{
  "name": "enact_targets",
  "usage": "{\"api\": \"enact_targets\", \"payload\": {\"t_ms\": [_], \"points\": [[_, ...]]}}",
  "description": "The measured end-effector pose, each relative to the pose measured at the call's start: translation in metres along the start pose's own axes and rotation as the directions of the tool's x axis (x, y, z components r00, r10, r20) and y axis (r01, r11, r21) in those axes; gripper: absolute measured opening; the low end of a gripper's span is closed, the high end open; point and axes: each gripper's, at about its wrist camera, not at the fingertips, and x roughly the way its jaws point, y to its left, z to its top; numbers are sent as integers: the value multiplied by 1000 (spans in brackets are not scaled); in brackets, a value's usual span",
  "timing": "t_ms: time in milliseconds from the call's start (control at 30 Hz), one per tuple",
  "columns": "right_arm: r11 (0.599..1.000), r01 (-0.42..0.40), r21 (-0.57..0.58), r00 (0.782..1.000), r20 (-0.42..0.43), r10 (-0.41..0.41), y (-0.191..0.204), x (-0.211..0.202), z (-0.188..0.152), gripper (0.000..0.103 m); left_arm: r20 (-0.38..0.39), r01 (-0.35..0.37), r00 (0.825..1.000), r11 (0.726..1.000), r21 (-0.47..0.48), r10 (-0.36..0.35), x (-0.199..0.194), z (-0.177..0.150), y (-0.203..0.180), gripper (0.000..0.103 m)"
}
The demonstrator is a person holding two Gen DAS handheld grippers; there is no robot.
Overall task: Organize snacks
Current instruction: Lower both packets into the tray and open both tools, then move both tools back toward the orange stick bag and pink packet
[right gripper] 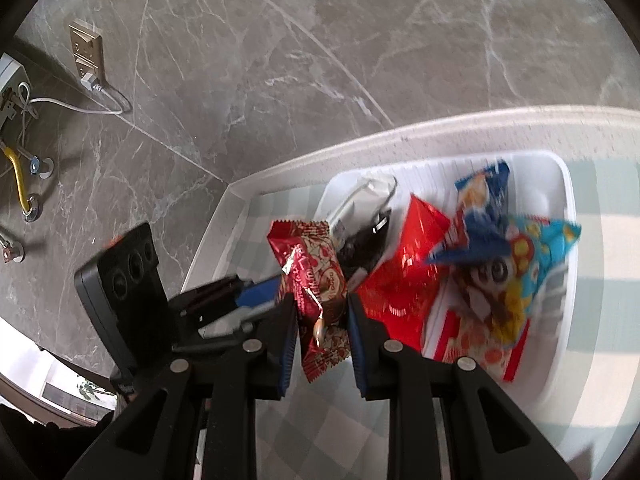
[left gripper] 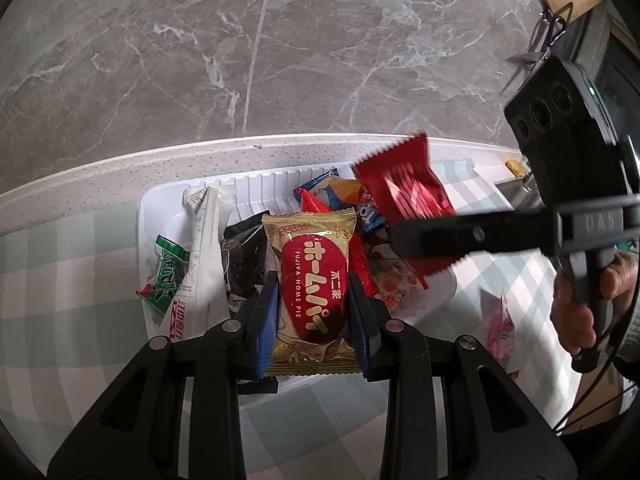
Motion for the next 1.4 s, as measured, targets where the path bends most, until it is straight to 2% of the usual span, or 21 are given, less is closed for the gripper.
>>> {"api": "enact_targets", "payload": {"t_ms": [433, 733, 1067, 1133, 1167, 1400], "points": [[998, 68, -5, 998, 12, -68, -9, 26, 47, 26, -5, -6, 1000, 1000, -14, 6, 12, 3, 7, 29], [992, 125, 11, 992, -7, -125, -21, 50, 62, 28, -9, -24, 1000, 1000, -14, 24, 24, 5, 7, 29], [987, 159, -11, 987, 1, -159, -20, 52, 63, 28, -16, -56, 998, 998, -26, 55, 34, 8, 7, 31], [988, 153, -9, 988, 7, -153, -19, 48, 60, 28, -13, -57, 998, 998, -33, 56, 34, 9, 7, 42], [988, 151, -9, 988, 9, -151, -19, 47, 59, 28, -10, -58, 998, 998, -34, 58, 33, 9, 8, 44], [991, 129, -17, 991, 44, -129, -9, 22, 44, 29, 10, -70, 997, 997, -21, 71, 26, 13, 2, 45]]}}
